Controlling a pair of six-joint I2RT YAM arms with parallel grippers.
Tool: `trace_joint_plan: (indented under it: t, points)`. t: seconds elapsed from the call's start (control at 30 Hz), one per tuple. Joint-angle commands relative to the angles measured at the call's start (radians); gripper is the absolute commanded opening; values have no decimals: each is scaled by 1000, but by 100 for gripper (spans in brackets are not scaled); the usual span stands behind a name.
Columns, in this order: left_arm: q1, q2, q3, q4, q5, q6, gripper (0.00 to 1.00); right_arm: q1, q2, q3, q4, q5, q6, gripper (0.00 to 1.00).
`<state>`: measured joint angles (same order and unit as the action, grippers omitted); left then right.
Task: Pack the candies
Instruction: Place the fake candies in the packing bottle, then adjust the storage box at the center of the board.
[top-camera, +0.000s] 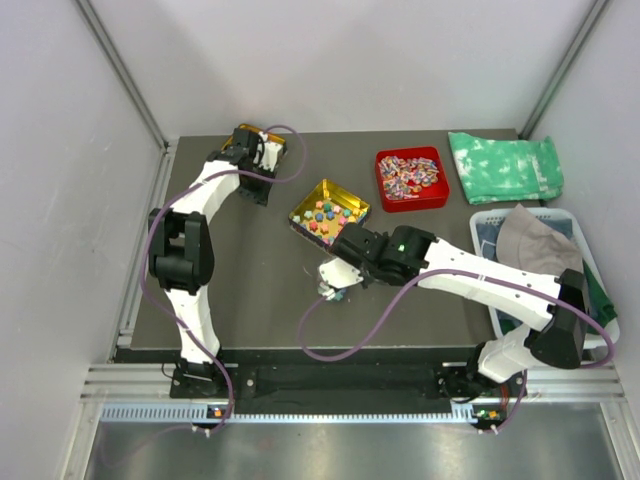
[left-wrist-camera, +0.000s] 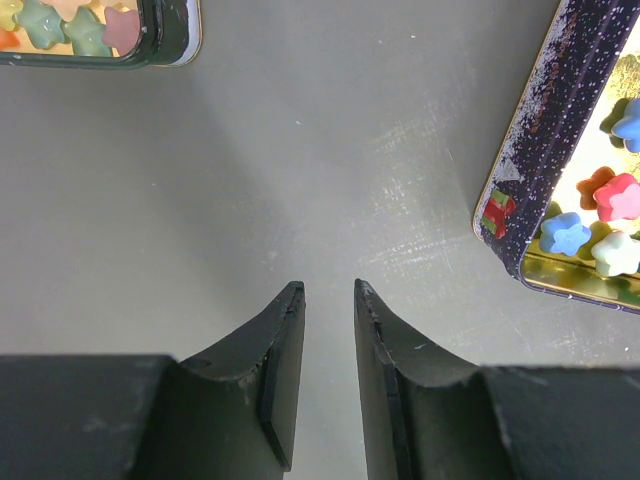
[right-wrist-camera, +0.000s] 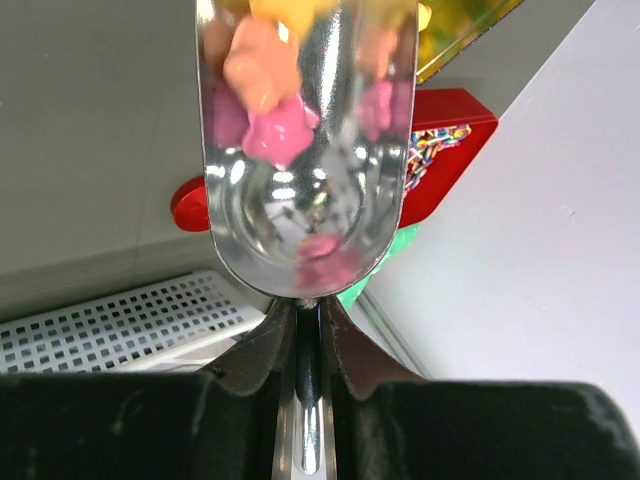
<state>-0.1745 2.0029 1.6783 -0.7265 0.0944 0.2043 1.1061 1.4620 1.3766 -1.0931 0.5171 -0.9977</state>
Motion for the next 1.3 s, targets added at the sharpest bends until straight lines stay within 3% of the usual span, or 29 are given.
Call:
trace_joint_plan:
  t: [0.0, 0.67, 0.87, 1.03, 1.27]
  points:
    - [4, -53, -3, 18, 24, -3, 32, 20, 1, 59, 2, 40, -22, 0]
    - [3, -55, -5, 18, 28, 12, 32, 37, -6, 104, 15, 97, -56, 0]
    - [-26, -15, 30, 15, 4, 47, 33, -86, 18, 237, 12, 26, -21, 0]
    - [-98, 49, 40, 56, -135, 95, 32, -231, 37, 317, 31, -45, 14, 0]
    - [-135, 129, 127, 59, -151, 98, 31, -278, 11, 305, 15, -66, 63, 0]
